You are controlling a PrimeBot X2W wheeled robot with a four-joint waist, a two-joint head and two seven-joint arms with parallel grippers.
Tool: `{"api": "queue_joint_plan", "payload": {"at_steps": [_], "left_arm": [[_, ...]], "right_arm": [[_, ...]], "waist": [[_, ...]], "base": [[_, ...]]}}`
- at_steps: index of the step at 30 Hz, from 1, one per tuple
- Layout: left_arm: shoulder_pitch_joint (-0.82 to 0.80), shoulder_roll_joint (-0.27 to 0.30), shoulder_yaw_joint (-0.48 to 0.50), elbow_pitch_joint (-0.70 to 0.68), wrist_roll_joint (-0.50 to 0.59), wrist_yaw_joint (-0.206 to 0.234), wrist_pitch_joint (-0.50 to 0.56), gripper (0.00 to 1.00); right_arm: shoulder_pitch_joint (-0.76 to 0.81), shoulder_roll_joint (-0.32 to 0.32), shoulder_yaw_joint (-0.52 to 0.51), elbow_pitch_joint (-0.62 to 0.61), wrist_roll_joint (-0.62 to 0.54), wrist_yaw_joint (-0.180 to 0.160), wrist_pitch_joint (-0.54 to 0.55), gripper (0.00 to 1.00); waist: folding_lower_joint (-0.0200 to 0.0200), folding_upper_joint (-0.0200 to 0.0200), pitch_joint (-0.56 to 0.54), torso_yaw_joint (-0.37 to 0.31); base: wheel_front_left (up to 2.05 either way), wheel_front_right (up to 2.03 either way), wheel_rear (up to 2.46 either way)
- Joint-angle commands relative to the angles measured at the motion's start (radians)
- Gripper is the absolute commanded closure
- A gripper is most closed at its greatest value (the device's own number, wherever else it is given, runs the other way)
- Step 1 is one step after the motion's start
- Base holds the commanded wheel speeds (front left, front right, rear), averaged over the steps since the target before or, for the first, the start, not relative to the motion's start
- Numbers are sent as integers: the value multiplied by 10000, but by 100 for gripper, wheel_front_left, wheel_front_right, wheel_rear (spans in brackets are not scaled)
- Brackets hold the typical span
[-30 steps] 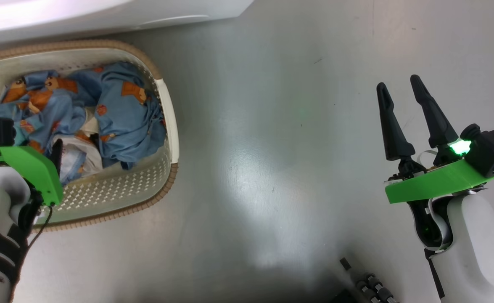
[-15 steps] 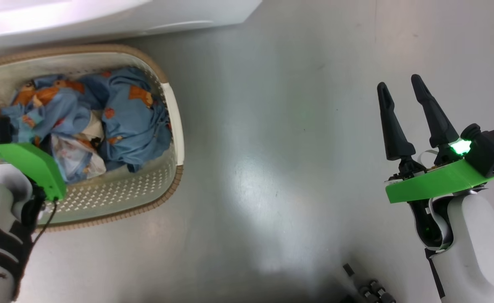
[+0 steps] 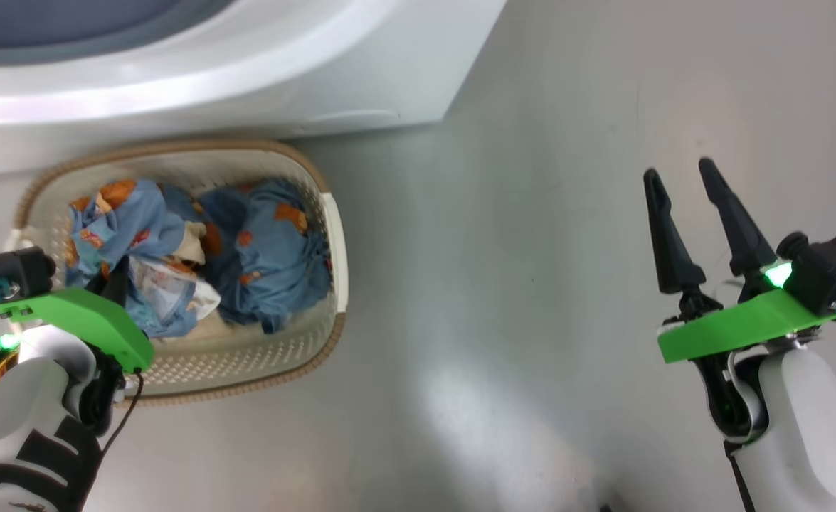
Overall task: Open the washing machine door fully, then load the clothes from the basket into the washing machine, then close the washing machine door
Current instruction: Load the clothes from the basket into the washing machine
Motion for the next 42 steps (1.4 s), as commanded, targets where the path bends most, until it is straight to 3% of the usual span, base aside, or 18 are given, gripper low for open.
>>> {"api": "queue_joint_plan", "payload": {"at_steps": [1,10,19,32,42], "left_arm": [[280,522,415,-277,78,-13,-130,100],[1610,638,2315,-1773,1579,-13,-135,100],[3401,350,4275,-3662,3315,-14,-136,100],[5983,-144,6013,-6947,5219,-14,-137,100],[8233,-795,7197,-9538,5857,90,-137,100]], "right_arm": [[471,-48,149,-121,36,29,-118,0],[1098,-132,63,131,187,29,-118,0],[1836,-285,2,301,344,29,-118,0],[2898,-490,-492,247,409,29,-118,0],[3529,-630,-774,97,445,29,-118,0]], "waist": [[0,0,-840,324],[0,0,-2274,532],[0,0,-3567,540],[0,0,-4784,635],[0,0,-5157,587]], "base": [[0,0,0],[0,0,0],[0,0,0],[0,0,0],[0,0,0]]}}
